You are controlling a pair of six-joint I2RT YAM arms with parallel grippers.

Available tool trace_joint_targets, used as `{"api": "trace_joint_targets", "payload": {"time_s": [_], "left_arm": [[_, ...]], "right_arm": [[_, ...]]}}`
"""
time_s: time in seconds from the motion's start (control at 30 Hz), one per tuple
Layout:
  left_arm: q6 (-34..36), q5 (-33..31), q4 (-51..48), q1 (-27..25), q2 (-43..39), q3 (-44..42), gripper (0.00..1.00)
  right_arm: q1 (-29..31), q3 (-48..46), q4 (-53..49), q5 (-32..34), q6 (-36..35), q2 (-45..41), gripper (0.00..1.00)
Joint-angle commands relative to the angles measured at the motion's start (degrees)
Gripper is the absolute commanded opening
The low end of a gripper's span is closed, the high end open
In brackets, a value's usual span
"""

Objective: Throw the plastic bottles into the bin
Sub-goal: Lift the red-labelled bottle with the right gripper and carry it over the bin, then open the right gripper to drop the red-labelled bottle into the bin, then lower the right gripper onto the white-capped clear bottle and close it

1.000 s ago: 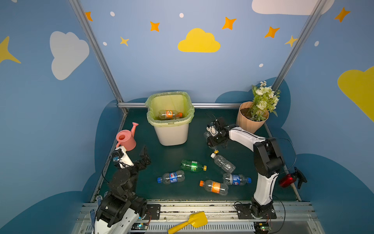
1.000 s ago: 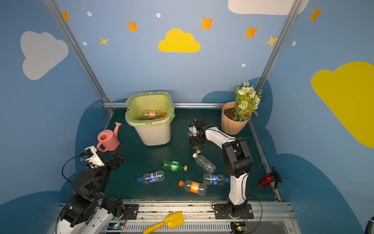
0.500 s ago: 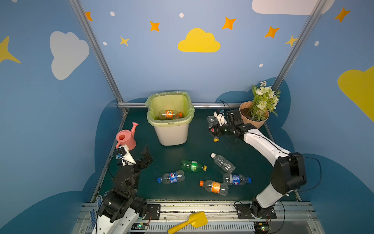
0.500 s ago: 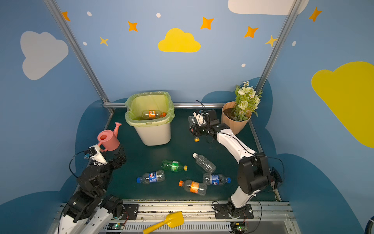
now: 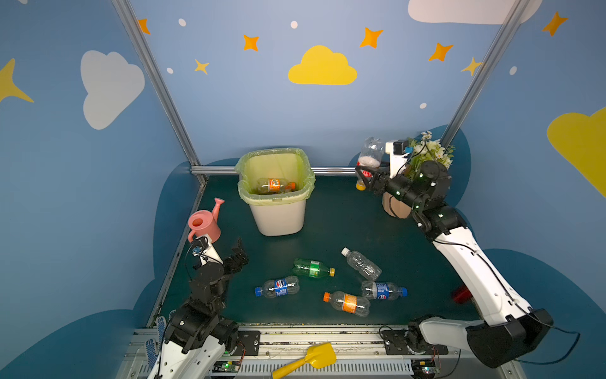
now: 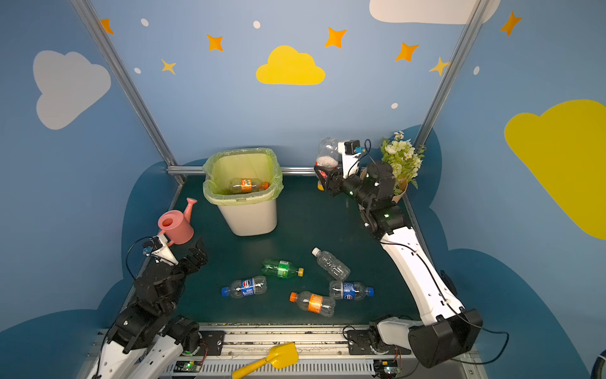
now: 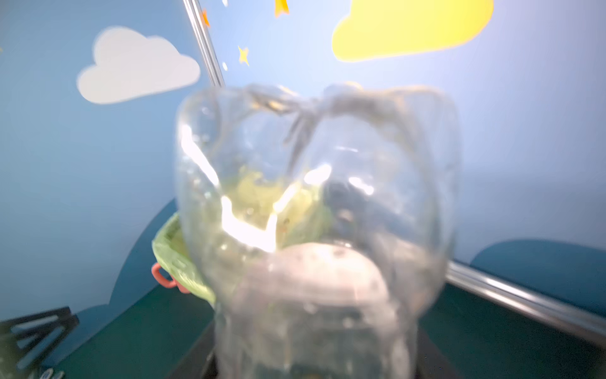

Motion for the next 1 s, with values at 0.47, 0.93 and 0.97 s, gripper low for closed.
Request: {"api": "trace_joint_targets", "payload": {"time_s": [0.47,0.93,0.97], "left_arm": [[-1.6,1.2,0.7,0.4,3.1,-0.5,1.00],[2.8,5.8,3.6,0.2,9.2,3.0,1.00],[3.0,6.3,3.5,0.1,9.5,3.3,1.00]], "right_arm": [[14.6,33.0,0.3,-14.5,9.6,36.5,0.88],[8.4,7.6,-2.6,5.2,-6.6,5.6,0.97],[7.5,4.8,-4.4,5.9,-7.0,3.8,0.97]]}}
